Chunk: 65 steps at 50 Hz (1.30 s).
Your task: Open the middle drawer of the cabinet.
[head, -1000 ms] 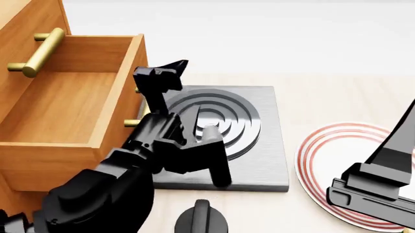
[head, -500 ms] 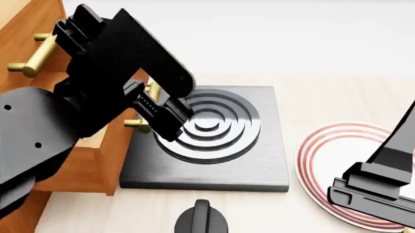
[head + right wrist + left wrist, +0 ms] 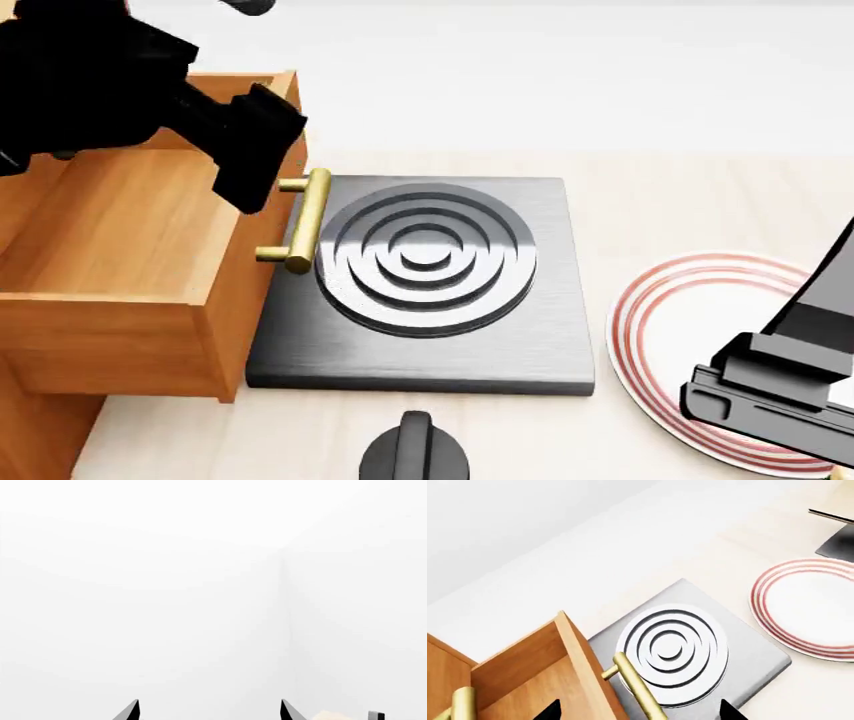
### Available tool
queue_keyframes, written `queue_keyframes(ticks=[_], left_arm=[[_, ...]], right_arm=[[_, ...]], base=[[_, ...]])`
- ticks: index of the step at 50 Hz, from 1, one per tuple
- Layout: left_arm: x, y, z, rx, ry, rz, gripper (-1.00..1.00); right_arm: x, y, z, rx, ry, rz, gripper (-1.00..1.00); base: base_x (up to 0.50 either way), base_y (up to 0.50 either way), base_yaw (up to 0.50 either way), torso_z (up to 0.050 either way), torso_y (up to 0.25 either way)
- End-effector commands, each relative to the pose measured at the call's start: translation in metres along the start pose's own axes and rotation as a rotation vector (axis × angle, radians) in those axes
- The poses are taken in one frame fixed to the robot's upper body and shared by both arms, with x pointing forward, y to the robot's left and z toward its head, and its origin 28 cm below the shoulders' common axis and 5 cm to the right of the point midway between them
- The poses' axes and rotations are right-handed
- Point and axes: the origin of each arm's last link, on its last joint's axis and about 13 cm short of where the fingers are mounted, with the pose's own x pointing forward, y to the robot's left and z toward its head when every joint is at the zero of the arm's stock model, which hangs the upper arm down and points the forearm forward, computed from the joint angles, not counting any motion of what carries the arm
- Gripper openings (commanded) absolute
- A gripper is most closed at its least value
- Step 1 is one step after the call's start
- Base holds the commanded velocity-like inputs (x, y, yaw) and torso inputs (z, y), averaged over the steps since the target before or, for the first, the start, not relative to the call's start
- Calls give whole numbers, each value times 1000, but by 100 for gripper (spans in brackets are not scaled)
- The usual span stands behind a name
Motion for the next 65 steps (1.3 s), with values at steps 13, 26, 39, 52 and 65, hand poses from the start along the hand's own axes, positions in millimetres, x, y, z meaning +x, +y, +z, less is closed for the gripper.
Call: queue_keyframes(ticks=[13, 26, 39, 52, 65], left_arm=[[-20, 12, 23, -294, 167, -201, 100], [-8, 18, 24, -450, 189, -135, 100], [2, 19, 23, -527, 157, -40, 100], [8, 13, 20, -580, 168, -124, 100], [22, 16, 8, -590, 193, -66, 100]], right_arm=[[1, -1, -1, 0, 5, -5, 100], [0, 0, -2, 0, 9, -5, 100], [0, -2, -2, 2, 9, -10, 100], [1, -3, -2, 0, 10, -13, 100], [1, -3, -1, 1, 11, -13, 100]], base=[[0, 0, 0, 0, 0], [0, 0, 0, 0, 0], [0, 0, 0, 0, 0], [0, 0, 0, 0, 0], [0, 0, 0, 0, 0]])
